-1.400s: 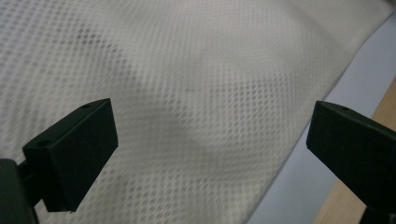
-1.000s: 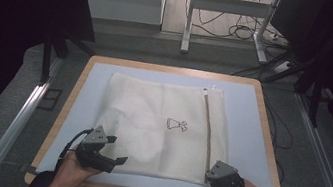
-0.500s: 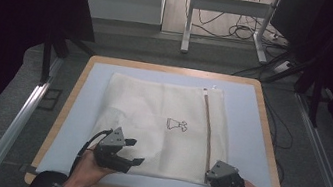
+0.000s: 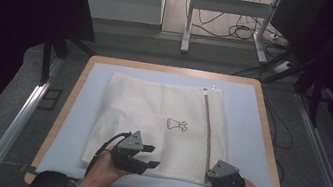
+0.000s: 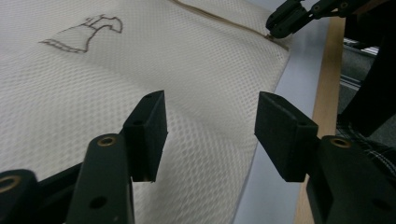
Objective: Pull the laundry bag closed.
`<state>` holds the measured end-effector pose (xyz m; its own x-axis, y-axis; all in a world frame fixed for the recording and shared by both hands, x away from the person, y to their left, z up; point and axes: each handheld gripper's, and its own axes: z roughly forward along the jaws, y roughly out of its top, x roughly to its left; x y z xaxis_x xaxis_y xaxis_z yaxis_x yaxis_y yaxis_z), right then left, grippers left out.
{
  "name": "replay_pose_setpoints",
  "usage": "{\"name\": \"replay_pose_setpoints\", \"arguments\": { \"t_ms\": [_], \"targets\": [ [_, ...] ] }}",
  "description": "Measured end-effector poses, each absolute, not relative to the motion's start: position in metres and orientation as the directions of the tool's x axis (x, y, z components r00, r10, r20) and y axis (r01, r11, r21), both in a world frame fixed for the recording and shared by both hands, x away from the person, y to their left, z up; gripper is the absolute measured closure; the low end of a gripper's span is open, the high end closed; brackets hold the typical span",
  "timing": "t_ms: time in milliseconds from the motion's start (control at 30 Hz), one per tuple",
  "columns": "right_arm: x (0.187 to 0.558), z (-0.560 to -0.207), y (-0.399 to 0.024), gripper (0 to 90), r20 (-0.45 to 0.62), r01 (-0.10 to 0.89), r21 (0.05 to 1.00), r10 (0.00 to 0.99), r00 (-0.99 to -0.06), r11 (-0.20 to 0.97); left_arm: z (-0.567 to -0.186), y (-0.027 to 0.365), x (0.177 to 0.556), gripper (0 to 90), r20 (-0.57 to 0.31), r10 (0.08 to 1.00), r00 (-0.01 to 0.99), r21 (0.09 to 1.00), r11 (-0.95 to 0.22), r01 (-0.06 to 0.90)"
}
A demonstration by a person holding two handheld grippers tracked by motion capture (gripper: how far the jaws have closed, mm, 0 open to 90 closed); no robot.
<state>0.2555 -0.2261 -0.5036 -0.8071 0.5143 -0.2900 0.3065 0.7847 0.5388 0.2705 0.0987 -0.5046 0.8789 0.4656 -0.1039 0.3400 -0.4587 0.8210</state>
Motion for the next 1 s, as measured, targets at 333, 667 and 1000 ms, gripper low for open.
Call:
{"name": "replay_pose_setpoints", "arguments": {
  "t_ms": [333,667,1000],
  "targets": [
    [0.257,-0.504,-0.226,85.1,-0.281,0.307,0.528,0.504,-0.817,0.792,-0.508,0.069,0.274,53.0,-0.091,0.427,0.900,0.819,-0.482,0.311],
    [0.258,-0.504,-0.227,85.0,-0.276,0.310,0.530,0.506,-0.817,0.789,-0.514,0.042,0.277,61.6,-0.065,0.395,0.916,0.804,-0.524,0.283],
    [0.259,-0.504,-0.228,85.1,-0.260,0.323,0.538,0.518,-0.815,0.779,-0.518,0.015,0.281,68.4,-0.069,0.355,0.932,0.788,-0.553,0.269]
  ]
}}
